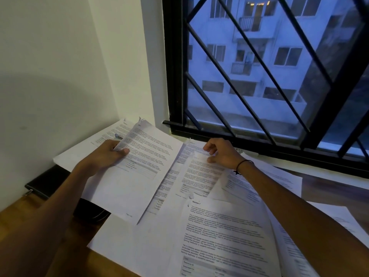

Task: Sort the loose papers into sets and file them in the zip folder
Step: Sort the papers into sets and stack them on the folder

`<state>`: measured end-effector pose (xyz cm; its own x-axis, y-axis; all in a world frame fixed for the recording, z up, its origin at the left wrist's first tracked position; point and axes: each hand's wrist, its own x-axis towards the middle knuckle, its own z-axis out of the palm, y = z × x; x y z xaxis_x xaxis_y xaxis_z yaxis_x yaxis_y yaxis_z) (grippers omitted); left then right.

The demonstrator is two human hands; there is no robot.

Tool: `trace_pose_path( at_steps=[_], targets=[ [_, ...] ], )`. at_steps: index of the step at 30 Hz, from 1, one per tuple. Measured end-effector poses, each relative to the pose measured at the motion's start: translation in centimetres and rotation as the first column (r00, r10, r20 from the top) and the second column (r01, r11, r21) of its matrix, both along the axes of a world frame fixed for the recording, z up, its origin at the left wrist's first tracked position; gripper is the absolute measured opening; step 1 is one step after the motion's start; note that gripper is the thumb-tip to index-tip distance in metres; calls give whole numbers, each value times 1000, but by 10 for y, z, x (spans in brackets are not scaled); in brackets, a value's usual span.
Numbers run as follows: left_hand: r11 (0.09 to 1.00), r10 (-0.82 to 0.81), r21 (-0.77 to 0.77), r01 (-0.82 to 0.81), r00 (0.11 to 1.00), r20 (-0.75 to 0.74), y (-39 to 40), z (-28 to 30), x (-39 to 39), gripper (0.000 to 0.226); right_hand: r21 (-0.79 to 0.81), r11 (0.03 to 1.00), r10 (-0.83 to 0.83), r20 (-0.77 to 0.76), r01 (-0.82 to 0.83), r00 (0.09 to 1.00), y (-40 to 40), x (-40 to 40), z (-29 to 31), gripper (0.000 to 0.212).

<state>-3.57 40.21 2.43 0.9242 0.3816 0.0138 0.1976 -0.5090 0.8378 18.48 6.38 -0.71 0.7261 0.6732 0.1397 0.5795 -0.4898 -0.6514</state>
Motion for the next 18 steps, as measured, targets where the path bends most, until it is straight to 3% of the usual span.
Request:
trace_pose_path(
  at_steps=[5, 8, 10, 14, 18],
  targets=[
    [1000, -3, 15, 3, 1000, -3, -5, 3, 0, 20, -221, 968, -109, 69, 122, 992, 4, 13, -6, 53],
    [1000, -6, 10, 6, 1000, -1, -4, 3, -1, 19, -362, 916, -151, 91, 174, 984, 6, 18, -7, 49],
    [1000, -11, -3, 11, 1000, 0, -2, 1, -2, 18, -286, 940, -175, 72, 189, 982, 7, 22, -11, 38],
    [999, -2, -35, 3, 1000, 5, 2, -2, -1, 15, 28, 962, -273, 43, 272, 961, 10, 23, -12, 26],
    [996, 32, -87, -31, 999, 6, 5, -4, 1, 13, 125, 944, -309, 18, 305, 951, 8, 22, -6, 22]
  ],
)
